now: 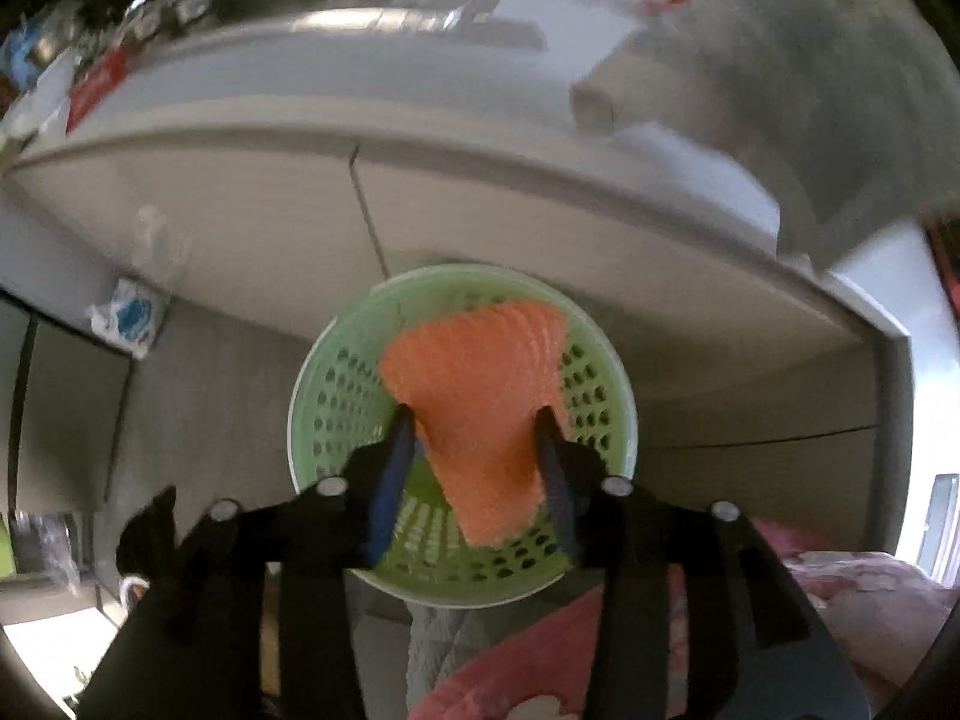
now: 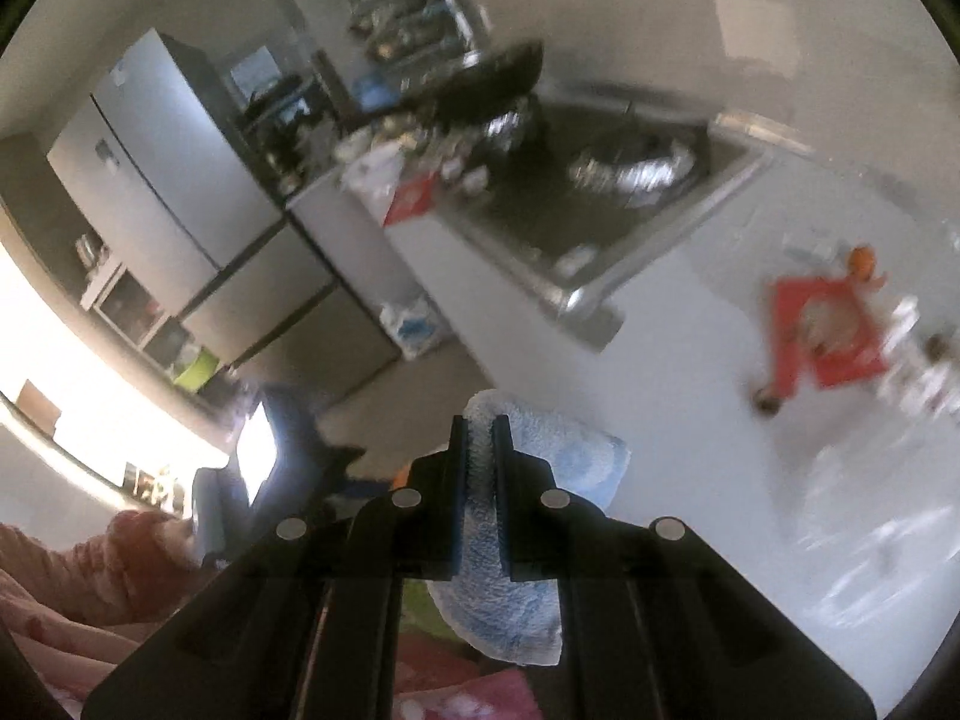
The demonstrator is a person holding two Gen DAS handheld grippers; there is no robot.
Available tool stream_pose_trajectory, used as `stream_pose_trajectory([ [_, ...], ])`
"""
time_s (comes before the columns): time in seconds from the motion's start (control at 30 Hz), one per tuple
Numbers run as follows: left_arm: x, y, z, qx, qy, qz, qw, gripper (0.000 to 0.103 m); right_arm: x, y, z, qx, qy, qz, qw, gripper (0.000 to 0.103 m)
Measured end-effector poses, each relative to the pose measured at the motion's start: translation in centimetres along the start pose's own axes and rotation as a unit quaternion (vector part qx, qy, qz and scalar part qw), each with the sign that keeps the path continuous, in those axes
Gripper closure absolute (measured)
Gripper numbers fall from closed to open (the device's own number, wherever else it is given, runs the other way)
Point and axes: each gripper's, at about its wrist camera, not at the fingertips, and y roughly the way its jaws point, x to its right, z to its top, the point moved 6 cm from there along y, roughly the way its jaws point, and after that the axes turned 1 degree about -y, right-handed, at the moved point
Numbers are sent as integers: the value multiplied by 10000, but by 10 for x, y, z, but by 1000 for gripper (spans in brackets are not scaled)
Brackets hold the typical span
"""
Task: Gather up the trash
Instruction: 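Carry foam net and blue cloth to the green basket and release both, then grasp crumpled white tissue with the right tool while the left tool grasps another tissue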
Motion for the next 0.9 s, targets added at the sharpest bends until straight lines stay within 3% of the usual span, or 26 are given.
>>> stream_pose_trajectory([
  [0.23, -17, -15, 1, 315, -252, 155, 9991, 37, -16, 43, -31, -454, 38, 376, 9983, 94],
  [0.37, -32, -32, 9, 636, -386, 715, 9947, 31, -24, 67, -46, -663, -20, 508, 9965, 94],
  [0.47, -41, -41, 17, 757, -457, 932, 9917, 30, -29, 85, -61, -905, -146, 560, 9942, 90],
  [0.5, -43, -43, 20, 774, -490, 950, 9913, 29, -31, 89, -66, -1000, -181, 558, 9933, 85],
  [0.6, -43, -49, 27, 822, -538, 873, 9913, 27, -30, 88, -71, -992, -205, 416, 9940, 41],
  [0.63, -40, -51, 30, 832, -517, 842, 9916, 26, -27, 84, -70, -934, -208, 330, 9949, 33],
  [0.77, -24, -55, 39, 882, -389, 622, 9934, 25, 0, 55, -59, -581, -76, -139, 9982, 21],
  [0.9, 8, -56, 59, 997, -166, 314, 9944, 21, 51, 13, -48, -149, 304, -867, 9957, 13],
])
